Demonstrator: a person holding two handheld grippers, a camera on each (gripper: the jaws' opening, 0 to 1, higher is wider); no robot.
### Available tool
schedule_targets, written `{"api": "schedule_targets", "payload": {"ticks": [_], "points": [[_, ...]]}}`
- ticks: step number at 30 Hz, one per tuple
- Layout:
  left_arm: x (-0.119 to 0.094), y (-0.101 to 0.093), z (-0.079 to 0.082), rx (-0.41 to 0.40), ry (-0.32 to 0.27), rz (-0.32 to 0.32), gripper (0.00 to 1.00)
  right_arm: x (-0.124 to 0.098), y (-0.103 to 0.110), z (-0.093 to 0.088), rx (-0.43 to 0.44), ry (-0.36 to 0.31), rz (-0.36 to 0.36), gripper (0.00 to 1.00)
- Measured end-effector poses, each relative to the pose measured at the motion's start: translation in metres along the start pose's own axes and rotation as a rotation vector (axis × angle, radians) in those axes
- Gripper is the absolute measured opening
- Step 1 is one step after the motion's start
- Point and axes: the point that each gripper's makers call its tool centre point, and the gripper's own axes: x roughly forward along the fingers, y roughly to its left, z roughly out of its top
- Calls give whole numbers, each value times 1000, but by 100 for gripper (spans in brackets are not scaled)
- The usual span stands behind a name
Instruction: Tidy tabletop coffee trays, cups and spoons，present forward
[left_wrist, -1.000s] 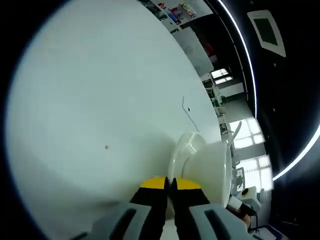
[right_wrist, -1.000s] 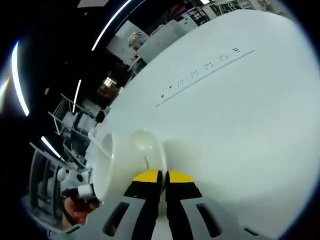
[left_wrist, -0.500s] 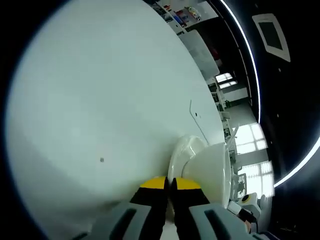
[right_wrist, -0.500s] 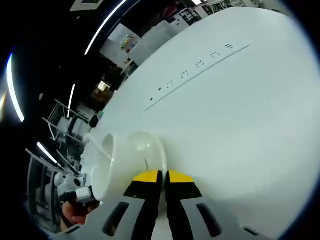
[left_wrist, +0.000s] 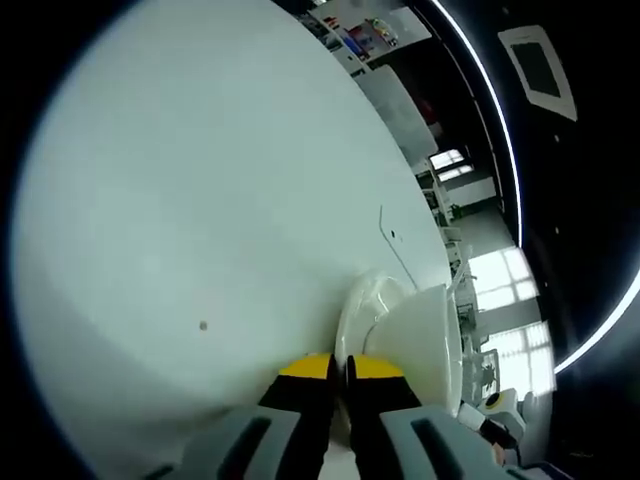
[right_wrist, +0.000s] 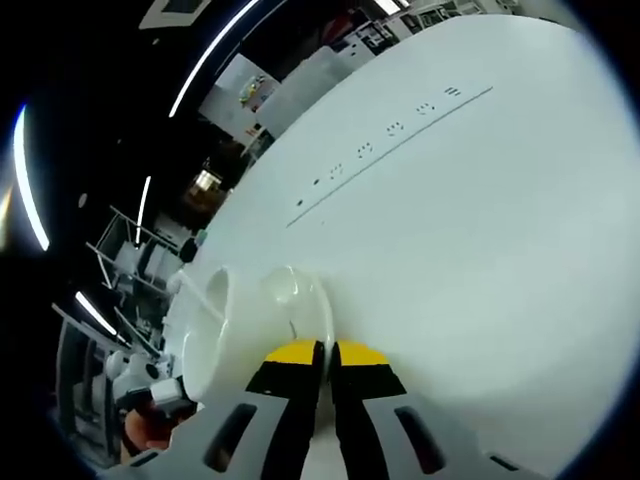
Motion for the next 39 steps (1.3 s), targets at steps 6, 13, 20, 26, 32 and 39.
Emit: {"api": "schedule_targets", "payload": {"ticks": [6, 13, 20, 26, 32, 39], "points": [[-2, 0, 5, 135, -51, 2, 9, -7, 1, 9, -59, -87, -3, 7], [-14, -2, 28, 323, -187, 42, 9, -24, 12, 21, -154, -147, 9, 9], [-32, -9, 33, 485, -279, 26, 6, -50, 36, 22, -370, -215, 41, 10], [-63, -22, 29, 619, -360, -22, 6, -80, 45, 28, -507, -325, 78, 13], [-106, -39, 29, 862, -509, -51, 8, -125, 53, 30, -676, -426, 72, 13], [-155, -44, 21, 983, -636, -66, 9, -172, 56, 24, -822, -518, 64, 15]]}}
